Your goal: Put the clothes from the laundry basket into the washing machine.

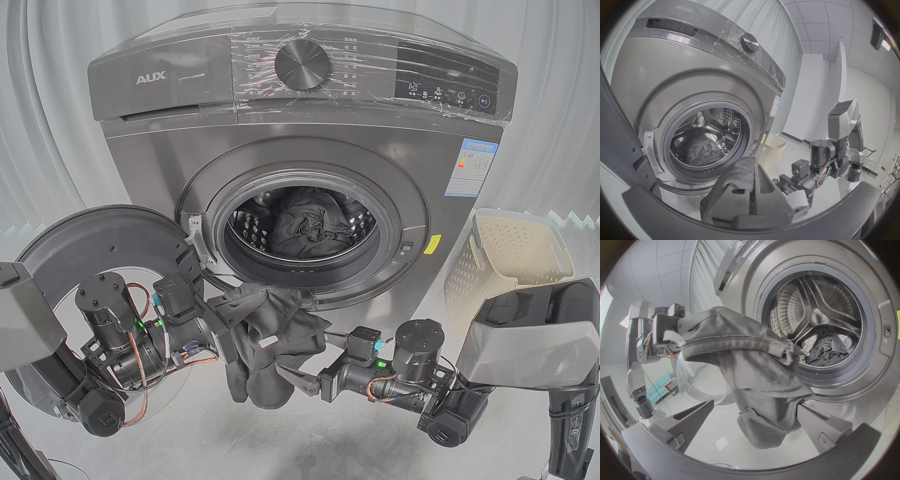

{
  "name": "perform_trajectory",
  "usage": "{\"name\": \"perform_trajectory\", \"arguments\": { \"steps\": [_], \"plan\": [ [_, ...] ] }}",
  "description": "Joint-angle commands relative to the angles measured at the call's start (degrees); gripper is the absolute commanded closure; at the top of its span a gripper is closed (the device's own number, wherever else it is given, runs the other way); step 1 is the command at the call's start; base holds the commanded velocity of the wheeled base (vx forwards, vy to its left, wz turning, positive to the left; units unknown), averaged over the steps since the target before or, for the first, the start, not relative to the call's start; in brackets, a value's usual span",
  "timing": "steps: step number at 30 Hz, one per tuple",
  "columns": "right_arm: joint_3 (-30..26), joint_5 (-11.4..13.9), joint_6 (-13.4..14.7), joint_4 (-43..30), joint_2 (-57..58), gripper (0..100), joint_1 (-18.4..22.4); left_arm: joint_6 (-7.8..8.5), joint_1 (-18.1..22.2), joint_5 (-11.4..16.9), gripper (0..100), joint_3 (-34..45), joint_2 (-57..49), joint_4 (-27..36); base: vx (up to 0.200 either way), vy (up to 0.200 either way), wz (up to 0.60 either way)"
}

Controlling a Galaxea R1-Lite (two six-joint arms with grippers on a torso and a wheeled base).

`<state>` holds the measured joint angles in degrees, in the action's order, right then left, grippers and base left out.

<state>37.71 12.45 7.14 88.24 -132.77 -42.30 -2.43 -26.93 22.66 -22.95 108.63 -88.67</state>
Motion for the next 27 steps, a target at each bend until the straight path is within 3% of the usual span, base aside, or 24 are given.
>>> {"name": "perform_trajectory", "arguments": {
  "steps": [1, 7, 12, 13, 16, 21, 27],
  "plan": [
    [-3.4, -0.2, 0.4, 0.1, 3.0, 0, -3.0, -0.04, 0.3, 0.0, 100, -0.2, 0.6, 0.0, 0.0, 0.0, 0.0],
    [-5.2, -0.6, 0.9, 0.1, 4.9, 0, -4.0, -0.04, 0.6, 0.0, 100, -0.2, 0.7, 0.0, 0.0, 0.0, 0.0],
    [-4.7, -2.7, 0.8, 0.1, 4.5, 0, -3.6, -0.04, 0.6, 0.0, 100, -0.3, 0.5, 0.0, 0.0, 0.0, 0.0],
    [-4.0, -5.5, 0.8, 0.1, 4.0, 0, -3.3, -0.04, 0.6, 0.0, 100, -0.3, 0.5, 0.0, 0.0, 0.0, 0.0],
    [-3.2, -8.9, 0.7, 0.1, 3.2, 0, -2.8, -0.12, 0.6, 0.0, 100, -0.3, 0.5, 0.0, 0.0, 0.0, 0.0],
    [-2.2, -8.7, 0.4, 0.0, 2.3, 0, 1.3, -0.04, 0.6, 0.0, 100, -0.4, 0.3, 0.0, 0.0, 0.0, 0.0],
    [-1.9, -5.5, -0.2, 0.0, 2.3, 0, 5.5, -0.04, 0.4, 0.0, 100, -0.4, 0.2, 0.0, 0.0, 0.0, 0.0]
  ]
}}
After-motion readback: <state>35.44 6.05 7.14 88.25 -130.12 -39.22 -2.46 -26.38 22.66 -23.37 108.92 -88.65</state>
